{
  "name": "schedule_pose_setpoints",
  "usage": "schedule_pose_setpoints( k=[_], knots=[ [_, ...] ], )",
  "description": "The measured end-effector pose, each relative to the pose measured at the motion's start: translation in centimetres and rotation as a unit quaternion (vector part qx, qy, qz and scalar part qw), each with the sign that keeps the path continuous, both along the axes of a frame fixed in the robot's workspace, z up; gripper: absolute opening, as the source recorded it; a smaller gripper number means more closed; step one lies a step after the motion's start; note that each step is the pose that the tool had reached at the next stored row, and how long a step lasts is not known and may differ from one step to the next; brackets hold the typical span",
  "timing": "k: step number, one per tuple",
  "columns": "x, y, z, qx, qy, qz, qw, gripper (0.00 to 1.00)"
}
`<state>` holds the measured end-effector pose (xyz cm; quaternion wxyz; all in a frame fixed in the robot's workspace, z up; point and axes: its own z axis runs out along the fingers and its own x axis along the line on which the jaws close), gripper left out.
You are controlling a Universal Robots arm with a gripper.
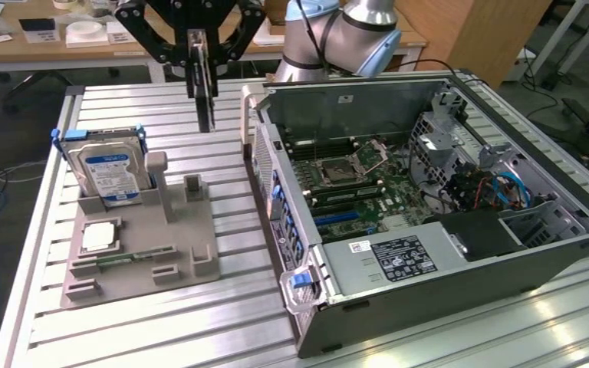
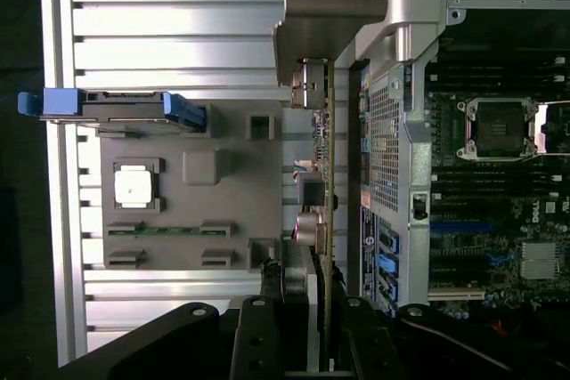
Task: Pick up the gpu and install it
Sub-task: 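Pick up the gpu and move the gpu toward the slot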
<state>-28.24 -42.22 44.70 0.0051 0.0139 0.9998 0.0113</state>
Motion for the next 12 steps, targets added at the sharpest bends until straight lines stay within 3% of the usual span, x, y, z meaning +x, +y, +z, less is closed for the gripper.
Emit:
schedule_pose_setpoints(
  k=[12],
  knots=[
    [0.96, 0.0, -0.14, 0.0, 0.0, 0.0, 1.0, 0.28]
  ],
)
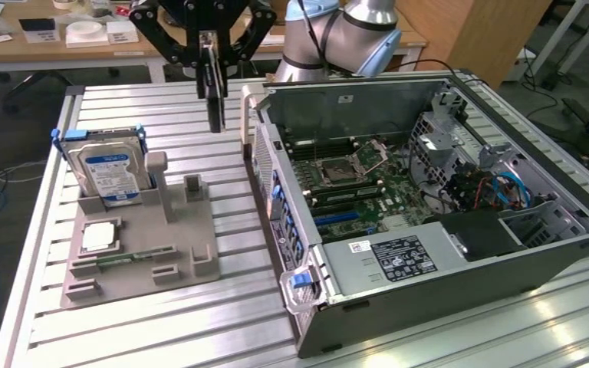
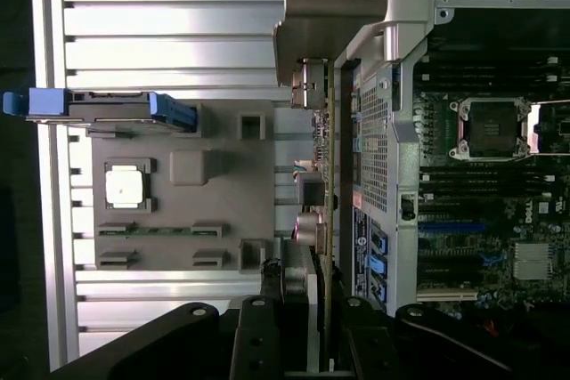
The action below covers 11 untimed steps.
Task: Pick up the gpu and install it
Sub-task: 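Pick up the gpu and move the gpu toward the slot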
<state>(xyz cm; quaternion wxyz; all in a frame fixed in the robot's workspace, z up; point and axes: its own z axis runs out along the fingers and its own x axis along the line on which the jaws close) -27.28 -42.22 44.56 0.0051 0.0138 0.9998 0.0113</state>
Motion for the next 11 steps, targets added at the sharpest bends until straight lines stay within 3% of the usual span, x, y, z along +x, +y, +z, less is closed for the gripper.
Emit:
schedule_pose_setpoints(
  k=[11],
  knots=[
    [0.97, 0.0, -0.08, 0.0, 0.0, 0.0, 1.0, 0.28]
  ],
)
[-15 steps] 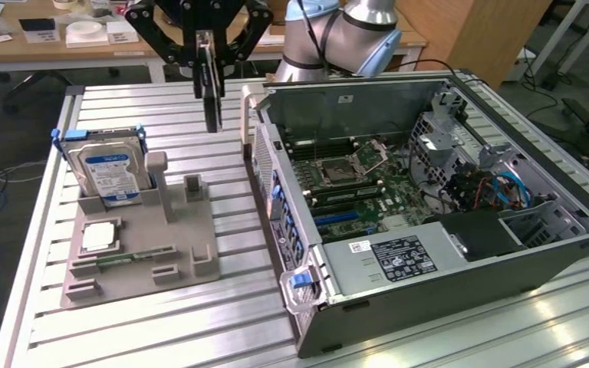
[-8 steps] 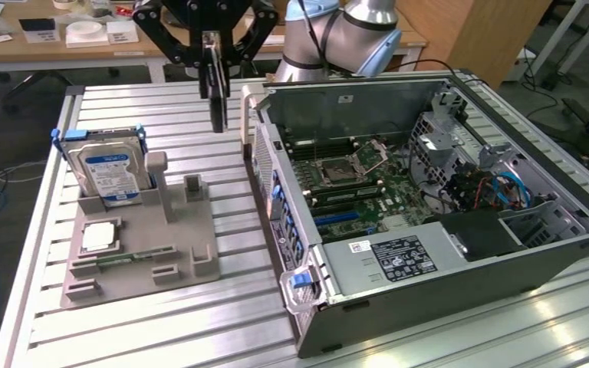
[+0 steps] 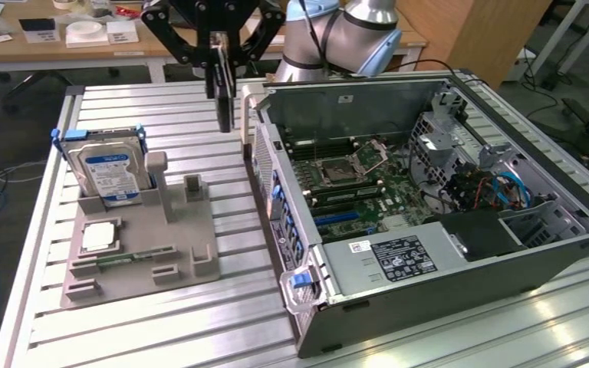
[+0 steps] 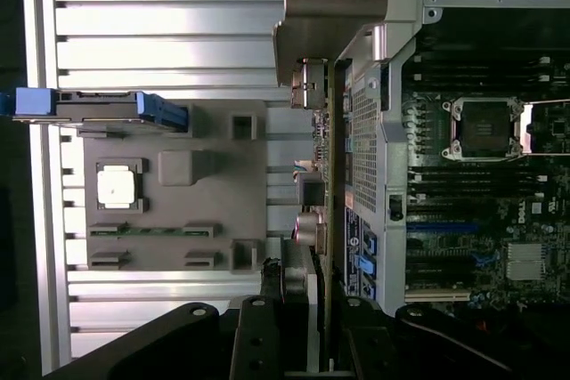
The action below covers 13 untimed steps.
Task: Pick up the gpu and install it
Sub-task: 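Pick up the gpu and move the gpu toward the slot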
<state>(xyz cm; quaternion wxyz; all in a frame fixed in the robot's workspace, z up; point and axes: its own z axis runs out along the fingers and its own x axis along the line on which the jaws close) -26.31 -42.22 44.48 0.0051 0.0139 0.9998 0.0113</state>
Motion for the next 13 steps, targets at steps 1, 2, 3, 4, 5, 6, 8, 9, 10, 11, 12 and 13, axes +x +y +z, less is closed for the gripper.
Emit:
schedule_pose_setpoints(
  k=[1, 2, 3, 4, 5, 6, 8, 9, 10, 11, 12, 13],
  knots=[
    [0.1, 0.0, -0.01, 0.0, 0.0, 0.0, 1.0, 0.28],
    [0.2, 0.0, -0.01, 0.0, 0.0, 0.0, 1.0, 0.28],
    [0.3, 0.0, -0.02, 0.0, 0.0, 0.0, 1.0, 0.28],
    [0.4, 0.0, -0.03, 0.0, 0.0, 0.0, 1.0, 0.28],
    [0.5, 0.0, -0.03, 0.0, 0.0, 0.0, 1.0, 0.28],
    [0.6, 0.0, -0.03, 0.0, 0.0, 0.0, 1.0, 0.28],
    [0.8, 0.0, -0.04, 0.0, 0.0, 0.0, 1.0, 0.28],
    [0.9, 0.0, -0.05, 0.0, 0.0, 0.0, 1.0, 0.28],
    [1.0, 0.0, -0.05, 0.0, 0.0, 0.0, 1.0, 0.28],
    [1.1, 0.0, -0.06, 0.0, 0.0, 0.0, 1.0, 0.28],
    [1.2, 0.0, -0.07, 0.0, 0.0, 0.0, 1.0, 0.28],
    [1.4, 0.0, -0.07, 0.0, 0.0, 0.0, 1.0, 0.28]
  ],
)
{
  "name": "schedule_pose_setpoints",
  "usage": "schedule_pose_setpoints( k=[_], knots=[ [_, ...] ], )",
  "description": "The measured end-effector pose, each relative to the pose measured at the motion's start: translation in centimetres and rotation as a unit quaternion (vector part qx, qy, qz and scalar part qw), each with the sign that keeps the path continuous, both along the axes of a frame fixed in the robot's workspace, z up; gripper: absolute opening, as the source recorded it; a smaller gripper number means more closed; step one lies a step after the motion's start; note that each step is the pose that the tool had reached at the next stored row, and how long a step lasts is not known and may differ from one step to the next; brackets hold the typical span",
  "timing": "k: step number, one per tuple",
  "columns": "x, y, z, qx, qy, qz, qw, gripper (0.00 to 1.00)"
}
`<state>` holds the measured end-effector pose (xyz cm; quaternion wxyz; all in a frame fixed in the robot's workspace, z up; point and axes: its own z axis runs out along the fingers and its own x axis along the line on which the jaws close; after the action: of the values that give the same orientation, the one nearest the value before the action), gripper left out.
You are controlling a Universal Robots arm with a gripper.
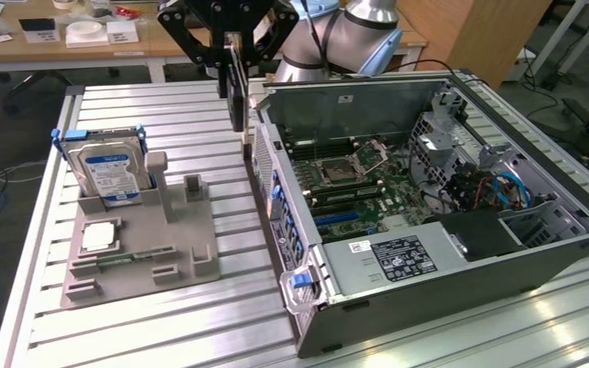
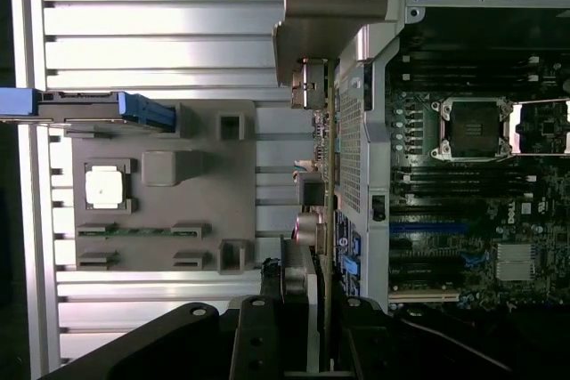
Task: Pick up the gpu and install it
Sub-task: 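Pick up the gpu and move the gpu toward the slot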
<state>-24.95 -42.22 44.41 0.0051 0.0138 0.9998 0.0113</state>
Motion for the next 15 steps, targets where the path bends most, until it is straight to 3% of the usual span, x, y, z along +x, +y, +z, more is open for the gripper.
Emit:
schedule_pose_setpoints(
  k=[15],
  knots=[
    [2.1, 0.0, -0.07, 0.0, 0.0, 0.0, 1.0, 0.28]
  ],
)
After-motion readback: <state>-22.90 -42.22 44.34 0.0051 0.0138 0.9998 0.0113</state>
